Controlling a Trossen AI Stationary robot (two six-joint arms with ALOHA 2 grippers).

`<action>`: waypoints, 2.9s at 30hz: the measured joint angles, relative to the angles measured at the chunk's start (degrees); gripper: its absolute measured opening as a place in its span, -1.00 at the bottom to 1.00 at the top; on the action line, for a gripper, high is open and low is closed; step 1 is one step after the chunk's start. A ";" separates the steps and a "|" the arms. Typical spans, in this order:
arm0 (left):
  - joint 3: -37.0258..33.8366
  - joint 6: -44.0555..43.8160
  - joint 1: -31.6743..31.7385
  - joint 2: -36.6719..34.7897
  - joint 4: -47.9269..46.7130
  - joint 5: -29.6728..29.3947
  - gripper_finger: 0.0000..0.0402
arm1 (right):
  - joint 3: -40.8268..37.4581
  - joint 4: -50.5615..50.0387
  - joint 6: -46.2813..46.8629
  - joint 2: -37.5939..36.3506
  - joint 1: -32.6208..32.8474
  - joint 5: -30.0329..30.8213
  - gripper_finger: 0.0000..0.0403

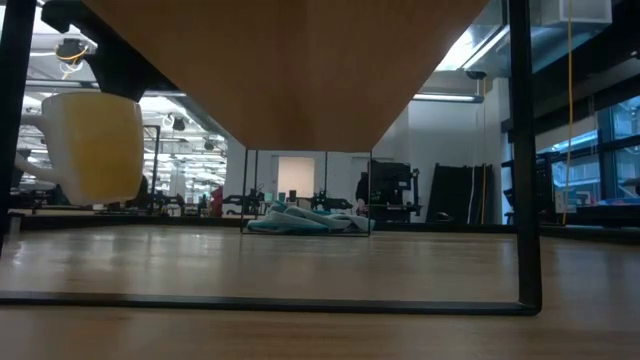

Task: Stack small to large cups/mugs on shelf
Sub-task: Put the yellow cup on the shelf

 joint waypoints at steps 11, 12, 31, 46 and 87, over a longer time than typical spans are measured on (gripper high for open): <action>-3.22 -1.71 -0.02 0.04 0.74 0.57 -0.98 | 0.00 -0.02 0.07 0.00 0.00 -0.46 -0.08; -4.12 -2.18 -0.06 0.04 0.81 0.61 -0.98 | 0.00 -0.02 0.07 0.00 0.00 -0.46 -0.08; -6.75 -2.88 -0.98 0.04 4.20 0.08 -0.98 | 0.00 -0.02 0.11 0.00 0.00 -0.48 -0.08; -6.75 -3.72 -0.98 0.04 5.40 0.01 -0.90 | 0.00 -0.02 0.11 0.00 0.03 -0.48 -0.08; -6.75 -56.92 0.56 -17.84 1.26 -7.85 -0.74 | 0.00 -0.02 -2.39 0.00 0.03 -0.48 -0.08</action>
